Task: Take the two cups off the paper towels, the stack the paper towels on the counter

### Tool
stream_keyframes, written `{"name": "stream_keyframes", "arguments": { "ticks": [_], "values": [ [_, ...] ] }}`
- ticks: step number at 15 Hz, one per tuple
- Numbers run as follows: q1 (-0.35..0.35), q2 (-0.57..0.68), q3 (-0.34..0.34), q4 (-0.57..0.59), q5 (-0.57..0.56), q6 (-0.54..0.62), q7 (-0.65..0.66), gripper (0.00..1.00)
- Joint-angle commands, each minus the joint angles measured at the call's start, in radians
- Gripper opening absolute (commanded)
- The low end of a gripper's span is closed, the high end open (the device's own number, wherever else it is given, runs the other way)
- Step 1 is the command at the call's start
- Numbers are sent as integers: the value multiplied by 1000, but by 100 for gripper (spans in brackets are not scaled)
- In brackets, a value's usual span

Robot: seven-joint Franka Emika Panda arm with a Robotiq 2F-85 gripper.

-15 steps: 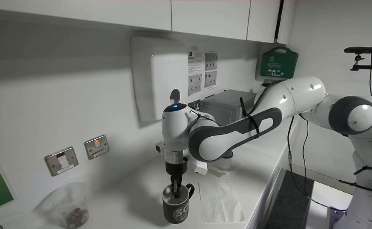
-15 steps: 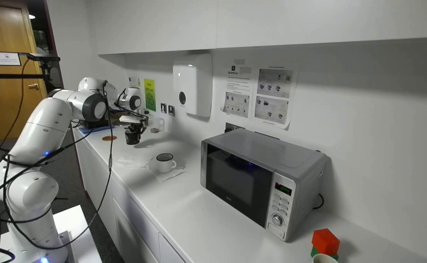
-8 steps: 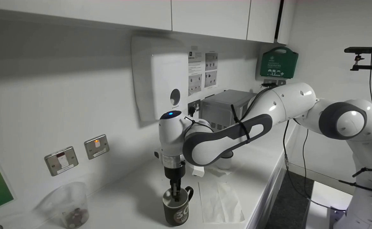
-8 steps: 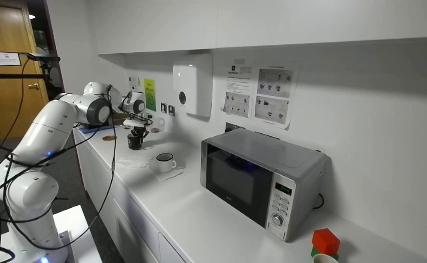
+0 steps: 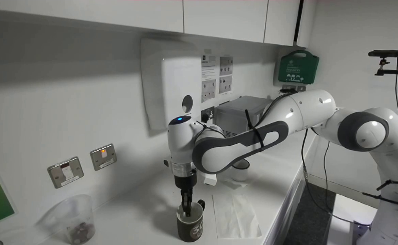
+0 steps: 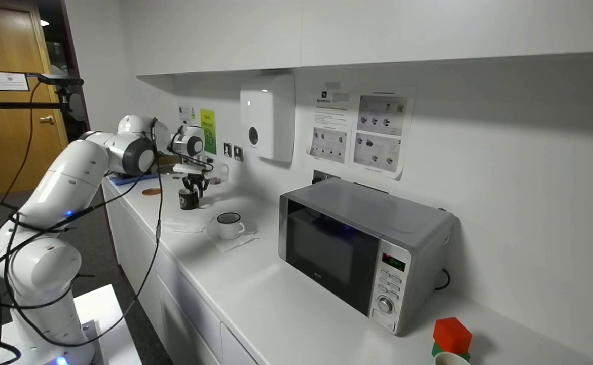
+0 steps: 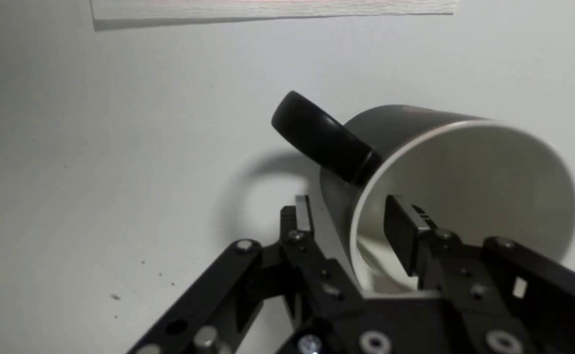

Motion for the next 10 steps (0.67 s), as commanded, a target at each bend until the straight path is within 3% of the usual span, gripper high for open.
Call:
{"name": "stream_keyframes", "arguments": {
  "ticks": [1, 4, 10],
  "values": [
    [-14, 7, 8, 47, 18, -52, -31, 78],
    [-21, -13, 7, 31, 18, -54, -26, 99],
    [-89, -108, 17, -67, 55, -20, -33, 100]
  ]
}}
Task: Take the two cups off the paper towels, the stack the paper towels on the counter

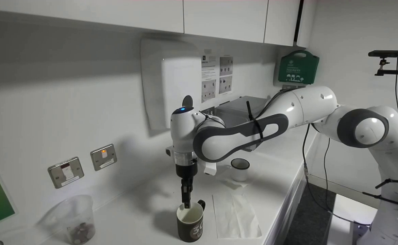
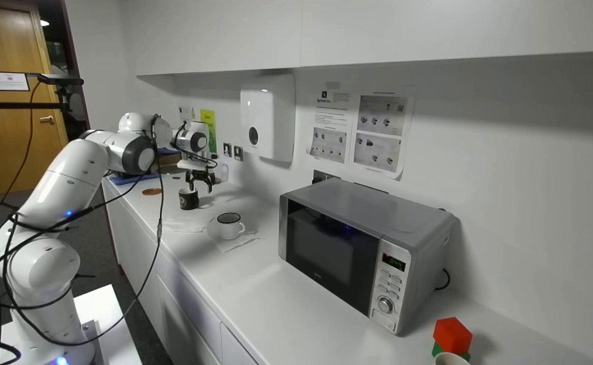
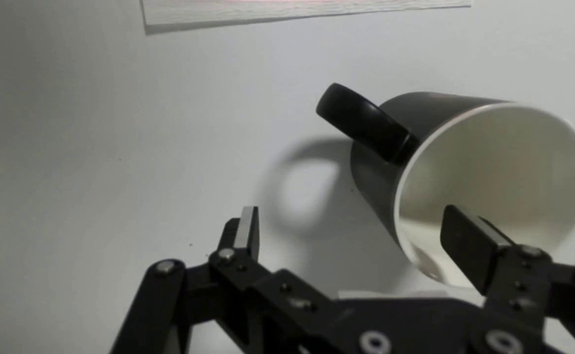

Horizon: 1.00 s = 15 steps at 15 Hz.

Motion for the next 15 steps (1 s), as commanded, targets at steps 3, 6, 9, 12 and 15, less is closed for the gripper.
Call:
{"name": "stream_keyframes", "arguments": {
  "ticks": [3, 6, 9, 12, 15],
  "values": [
    [-95, -128, 12, -131, 81, 9, -28, 100],
    [-138, -177, -1, -210, 88, 36, -12, 100],
    [-178, -225, -3, -293, 117, 48, 27, 100],
    [-173, -289, -37, -385, 159, 70, 118, 100],
    [-169, -365, -56, -492, 204, 137, 227, 100]
  ]
}}
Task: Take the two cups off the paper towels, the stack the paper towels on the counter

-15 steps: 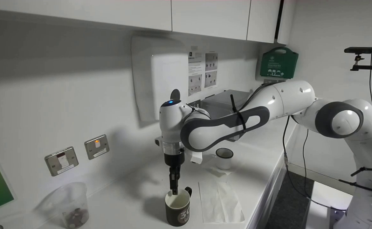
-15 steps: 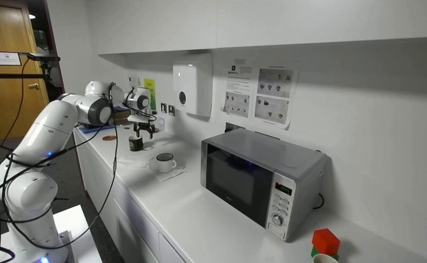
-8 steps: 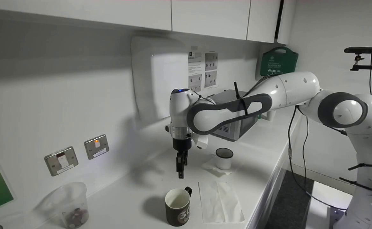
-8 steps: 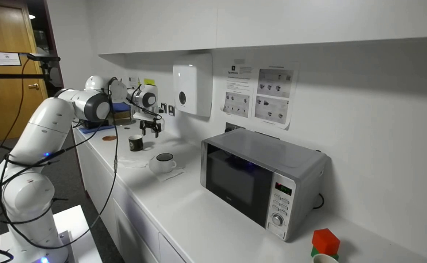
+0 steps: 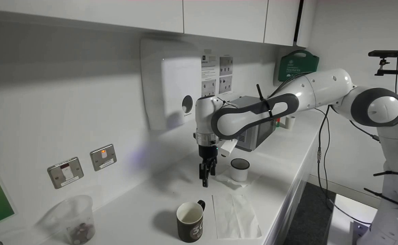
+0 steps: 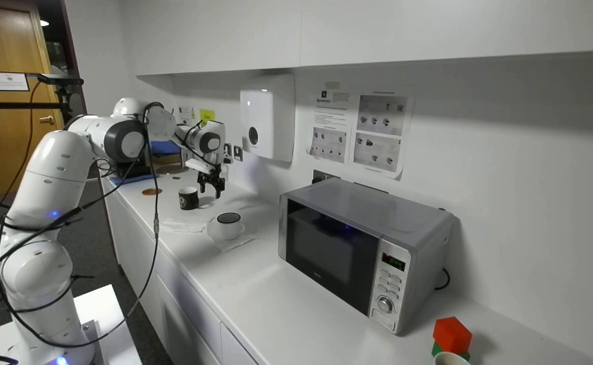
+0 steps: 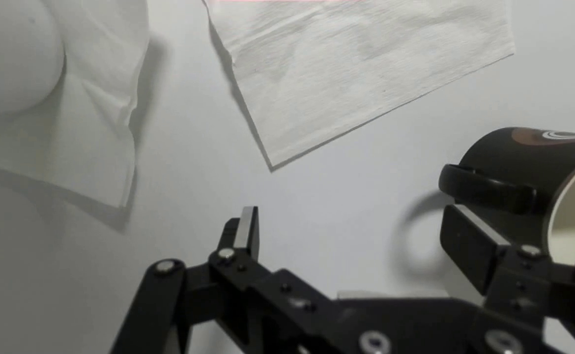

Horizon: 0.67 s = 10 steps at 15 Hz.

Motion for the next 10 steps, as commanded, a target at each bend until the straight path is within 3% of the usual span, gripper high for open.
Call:
{"name": "stream_keyframes", "arguments": {
  "ticks": [1, 4, 5, 10],
  "values": [
    [4, -164, -30, -214, 42, 119, 129, 100],
    [1, -246, -37, -320, 33, 183, 186, 100],
    [8, -137, -32, -187, 20, 121, 155, 100],
    [4, -203, -33, -264, 18, 141, 170, 100]
  ]
}}
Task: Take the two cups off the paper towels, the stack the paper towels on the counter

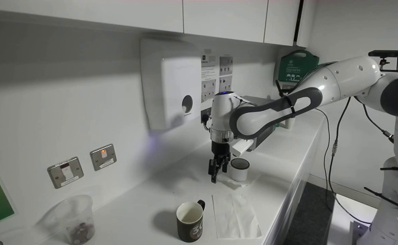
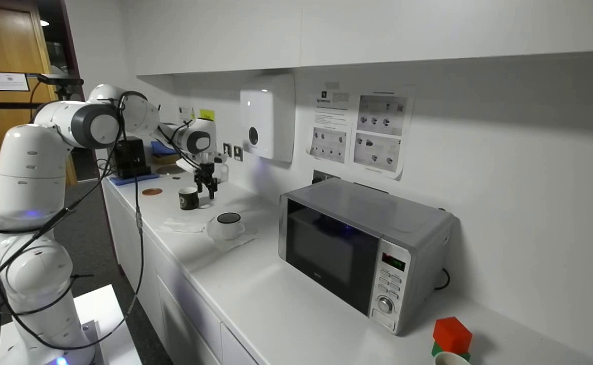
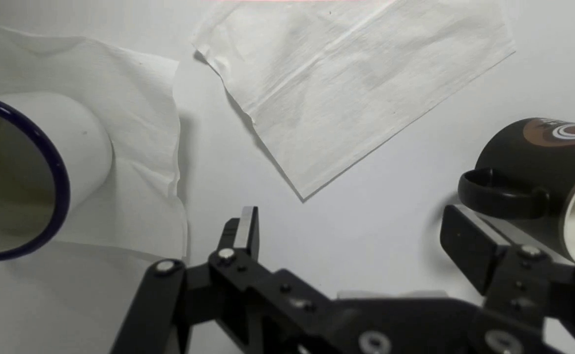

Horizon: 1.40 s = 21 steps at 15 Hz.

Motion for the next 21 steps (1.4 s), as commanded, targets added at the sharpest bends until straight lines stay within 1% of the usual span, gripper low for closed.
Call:
{"name": "stream_keyframes", "arguments": {
  "ticks": [1, 4, 9, 13, 16, 19, 21],
  "values": [
    [8, 8, -7, 10, -2, 1, 49, 100],
    [21, 21, -20, 13, -8, 36, 202, 100],
    [29, 35, -43, 15, -26, 88, 366, 100],
    [26, 32, -74, 5, -90, 126, 468, 100],
    [20, 35, -97, 11, -137, 108, 522, 100],
    [17, 31, -114, 10, -163, 81, 568, 100],
    [14, 30, -121, 13, -161, 47, 608, 100]
  ]
}}
